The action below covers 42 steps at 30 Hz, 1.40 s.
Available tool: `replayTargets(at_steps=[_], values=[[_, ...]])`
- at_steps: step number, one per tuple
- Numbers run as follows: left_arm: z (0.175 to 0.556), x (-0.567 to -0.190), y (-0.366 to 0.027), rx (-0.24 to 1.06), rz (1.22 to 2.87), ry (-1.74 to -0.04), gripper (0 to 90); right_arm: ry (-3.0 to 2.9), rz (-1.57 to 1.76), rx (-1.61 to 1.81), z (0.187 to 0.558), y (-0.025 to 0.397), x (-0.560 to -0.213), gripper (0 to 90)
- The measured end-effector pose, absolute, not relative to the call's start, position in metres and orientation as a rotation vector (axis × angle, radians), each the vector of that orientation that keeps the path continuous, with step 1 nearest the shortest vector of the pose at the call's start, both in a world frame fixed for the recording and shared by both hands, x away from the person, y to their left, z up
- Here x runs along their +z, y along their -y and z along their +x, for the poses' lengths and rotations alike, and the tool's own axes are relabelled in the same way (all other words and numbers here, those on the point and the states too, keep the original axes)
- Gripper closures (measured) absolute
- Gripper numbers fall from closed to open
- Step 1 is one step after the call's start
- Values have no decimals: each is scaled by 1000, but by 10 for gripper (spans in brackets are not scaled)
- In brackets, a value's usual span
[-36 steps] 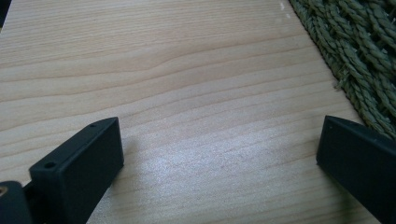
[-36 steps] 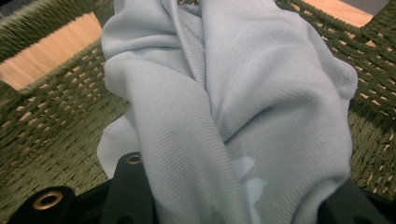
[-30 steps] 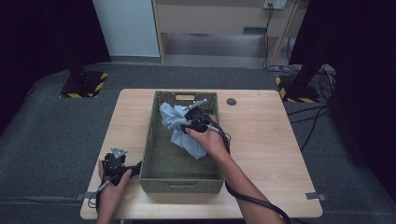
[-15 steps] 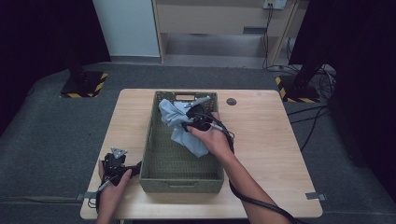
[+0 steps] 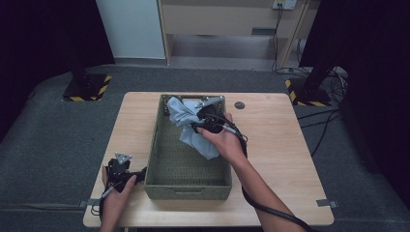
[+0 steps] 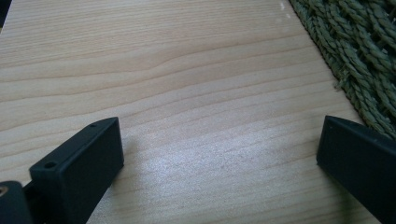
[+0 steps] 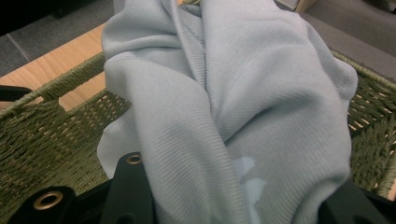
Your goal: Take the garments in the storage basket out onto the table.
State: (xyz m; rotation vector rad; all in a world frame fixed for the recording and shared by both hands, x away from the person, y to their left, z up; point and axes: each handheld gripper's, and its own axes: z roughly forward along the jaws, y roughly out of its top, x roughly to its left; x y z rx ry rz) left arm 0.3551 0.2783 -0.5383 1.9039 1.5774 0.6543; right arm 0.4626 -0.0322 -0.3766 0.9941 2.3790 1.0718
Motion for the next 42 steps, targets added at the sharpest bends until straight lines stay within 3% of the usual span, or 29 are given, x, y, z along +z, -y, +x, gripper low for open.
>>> replayTargets(at_steps=[42], values=[[355, -538, -278, 654, 1905, -1577, 0, -2293, 1013, 1141, 449, 69, -348, 560]])
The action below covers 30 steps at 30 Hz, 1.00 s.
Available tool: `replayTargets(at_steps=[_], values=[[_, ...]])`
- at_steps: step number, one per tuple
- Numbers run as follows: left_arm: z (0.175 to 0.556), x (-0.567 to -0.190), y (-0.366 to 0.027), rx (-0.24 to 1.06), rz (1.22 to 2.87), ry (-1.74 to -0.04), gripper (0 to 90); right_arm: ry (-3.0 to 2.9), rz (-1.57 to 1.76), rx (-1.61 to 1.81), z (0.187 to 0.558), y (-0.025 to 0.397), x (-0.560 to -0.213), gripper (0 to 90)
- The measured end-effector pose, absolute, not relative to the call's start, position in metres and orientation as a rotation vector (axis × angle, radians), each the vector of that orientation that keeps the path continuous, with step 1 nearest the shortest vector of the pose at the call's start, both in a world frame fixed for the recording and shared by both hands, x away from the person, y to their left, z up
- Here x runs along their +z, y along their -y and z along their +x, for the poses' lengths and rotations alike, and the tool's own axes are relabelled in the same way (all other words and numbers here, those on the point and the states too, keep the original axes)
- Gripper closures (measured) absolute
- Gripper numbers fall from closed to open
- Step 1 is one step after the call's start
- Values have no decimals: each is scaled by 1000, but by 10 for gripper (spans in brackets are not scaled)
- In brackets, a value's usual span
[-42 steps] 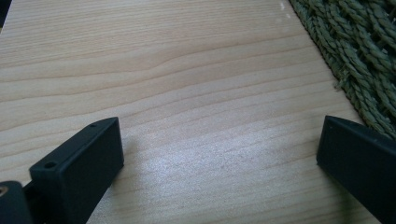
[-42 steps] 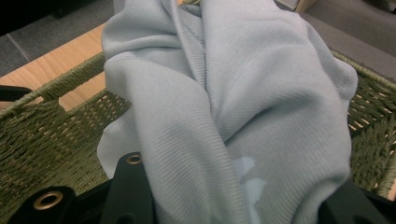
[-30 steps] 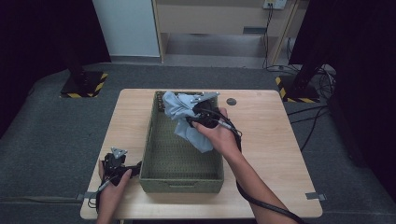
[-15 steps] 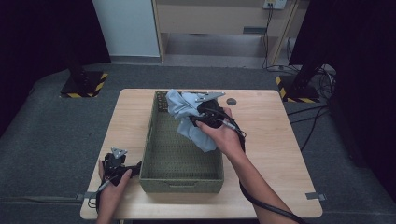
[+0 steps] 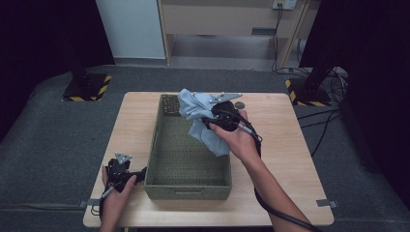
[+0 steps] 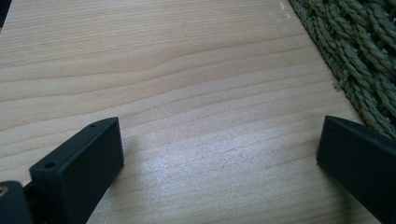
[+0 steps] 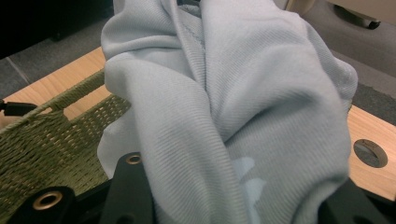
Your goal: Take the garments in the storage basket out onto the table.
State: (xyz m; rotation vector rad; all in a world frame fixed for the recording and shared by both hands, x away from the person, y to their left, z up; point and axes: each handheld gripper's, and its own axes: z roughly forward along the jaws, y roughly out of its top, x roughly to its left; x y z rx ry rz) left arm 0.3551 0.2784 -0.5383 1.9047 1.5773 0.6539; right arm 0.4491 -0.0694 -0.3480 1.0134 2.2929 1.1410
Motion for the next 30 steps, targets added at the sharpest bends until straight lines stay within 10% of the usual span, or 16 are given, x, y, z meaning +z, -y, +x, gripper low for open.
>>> replayTargets(at_steps=[30], values=[[355, -538, -278, 653, 1905, -1578, 0, -2272, 1013, 1145, 438, 103, -340, 560]])
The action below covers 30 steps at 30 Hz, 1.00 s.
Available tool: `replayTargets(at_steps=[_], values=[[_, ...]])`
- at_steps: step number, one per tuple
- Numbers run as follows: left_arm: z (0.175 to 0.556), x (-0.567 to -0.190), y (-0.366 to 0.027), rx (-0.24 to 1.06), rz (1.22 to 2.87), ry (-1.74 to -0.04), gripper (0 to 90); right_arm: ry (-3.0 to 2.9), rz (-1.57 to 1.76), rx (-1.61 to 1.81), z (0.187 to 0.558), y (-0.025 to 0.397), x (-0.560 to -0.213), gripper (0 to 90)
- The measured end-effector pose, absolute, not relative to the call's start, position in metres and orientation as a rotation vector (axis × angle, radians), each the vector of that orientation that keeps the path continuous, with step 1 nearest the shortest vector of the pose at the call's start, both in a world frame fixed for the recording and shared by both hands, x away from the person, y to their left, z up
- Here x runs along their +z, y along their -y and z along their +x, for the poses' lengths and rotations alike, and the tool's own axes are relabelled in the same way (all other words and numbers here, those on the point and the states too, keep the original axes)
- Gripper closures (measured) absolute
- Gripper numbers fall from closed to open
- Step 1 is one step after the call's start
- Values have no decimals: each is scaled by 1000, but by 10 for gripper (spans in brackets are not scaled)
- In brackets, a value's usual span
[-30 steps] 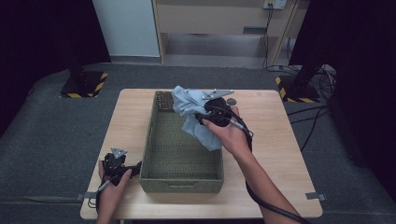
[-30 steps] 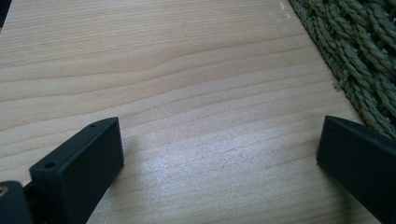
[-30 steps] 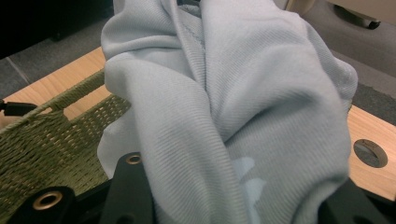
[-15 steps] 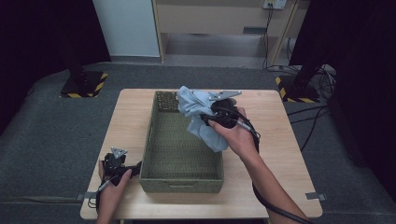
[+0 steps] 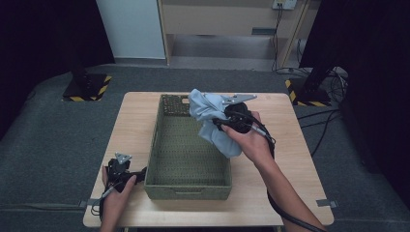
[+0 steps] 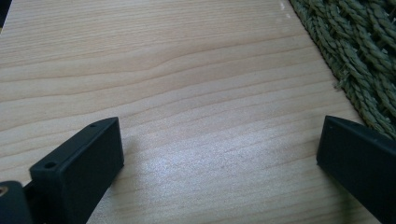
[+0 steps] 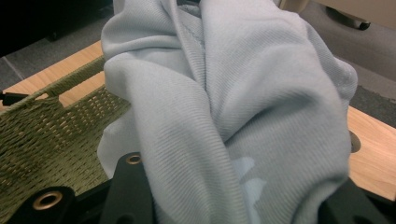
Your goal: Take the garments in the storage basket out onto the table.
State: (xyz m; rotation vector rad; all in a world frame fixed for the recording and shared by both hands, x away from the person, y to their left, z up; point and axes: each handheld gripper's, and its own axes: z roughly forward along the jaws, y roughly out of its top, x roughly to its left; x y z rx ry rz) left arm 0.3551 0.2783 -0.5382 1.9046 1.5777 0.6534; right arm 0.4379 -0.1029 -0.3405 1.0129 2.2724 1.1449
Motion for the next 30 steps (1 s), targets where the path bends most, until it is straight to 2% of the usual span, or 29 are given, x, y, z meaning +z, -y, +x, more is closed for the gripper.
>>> replayTargets(at_steps=[30], values=[[355, -538, -278, 654, 1904, -1578, 0, -2181, 1095, 1153, 428, 156, -345, 560]])
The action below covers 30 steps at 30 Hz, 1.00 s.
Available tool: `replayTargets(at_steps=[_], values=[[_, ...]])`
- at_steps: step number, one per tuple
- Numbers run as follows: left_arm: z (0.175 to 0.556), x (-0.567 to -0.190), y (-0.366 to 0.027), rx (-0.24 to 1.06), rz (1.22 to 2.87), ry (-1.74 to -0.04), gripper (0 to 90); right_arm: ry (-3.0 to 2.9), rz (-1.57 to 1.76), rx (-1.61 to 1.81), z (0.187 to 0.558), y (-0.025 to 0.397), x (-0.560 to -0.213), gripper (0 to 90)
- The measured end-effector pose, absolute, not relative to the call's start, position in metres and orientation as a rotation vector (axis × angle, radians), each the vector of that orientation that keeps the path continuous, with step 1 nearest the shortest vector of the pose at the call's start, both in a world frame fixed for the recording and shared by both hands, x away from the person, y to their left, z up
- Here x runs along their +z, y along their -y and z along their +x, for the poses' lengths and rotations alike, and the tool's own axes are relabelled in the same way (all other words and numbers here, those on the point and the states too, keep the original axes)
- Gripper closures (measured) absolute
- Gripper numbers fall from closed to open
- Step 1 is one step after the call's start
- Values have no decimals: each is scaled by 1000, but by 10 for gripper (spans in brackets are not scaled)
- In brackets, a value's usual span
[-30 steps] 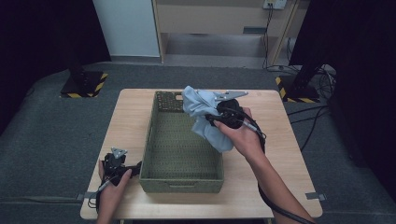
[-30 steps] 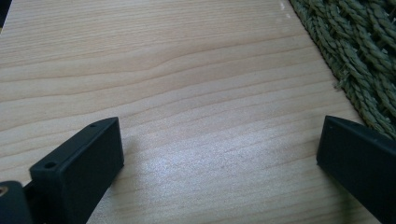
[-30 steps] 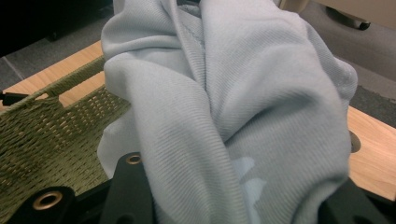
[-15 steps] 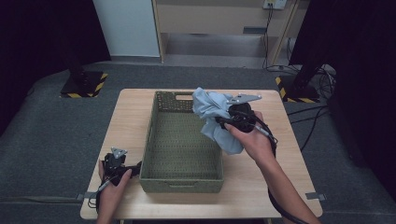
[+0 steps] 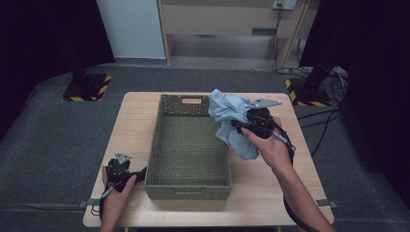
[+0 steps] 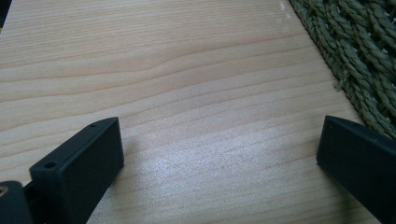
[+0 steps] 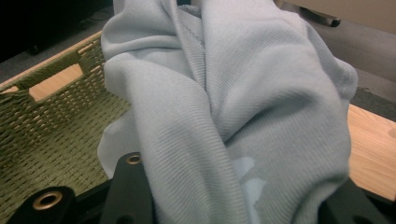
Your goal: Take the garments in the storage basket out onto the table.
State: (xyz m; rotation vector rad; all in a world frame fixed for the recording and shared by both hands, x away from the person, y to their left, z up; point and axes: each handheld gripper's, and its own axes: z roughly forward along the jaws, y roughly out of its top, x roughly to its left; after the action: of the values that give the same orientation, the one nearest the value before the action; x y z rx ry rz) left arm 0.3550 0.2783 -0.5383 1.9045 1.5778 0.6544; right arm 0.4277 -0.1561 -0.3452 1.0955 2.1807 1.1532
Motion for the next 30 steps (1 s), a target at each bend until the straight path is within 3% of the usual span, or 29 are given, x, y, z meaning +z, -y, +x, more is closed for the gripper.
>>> replayTargets(at_steps=[30], values=[[355, -538, -278, 655, 1904, -1578, 0, -2075, 1304, 1081, 456, 221, -377, 559]])
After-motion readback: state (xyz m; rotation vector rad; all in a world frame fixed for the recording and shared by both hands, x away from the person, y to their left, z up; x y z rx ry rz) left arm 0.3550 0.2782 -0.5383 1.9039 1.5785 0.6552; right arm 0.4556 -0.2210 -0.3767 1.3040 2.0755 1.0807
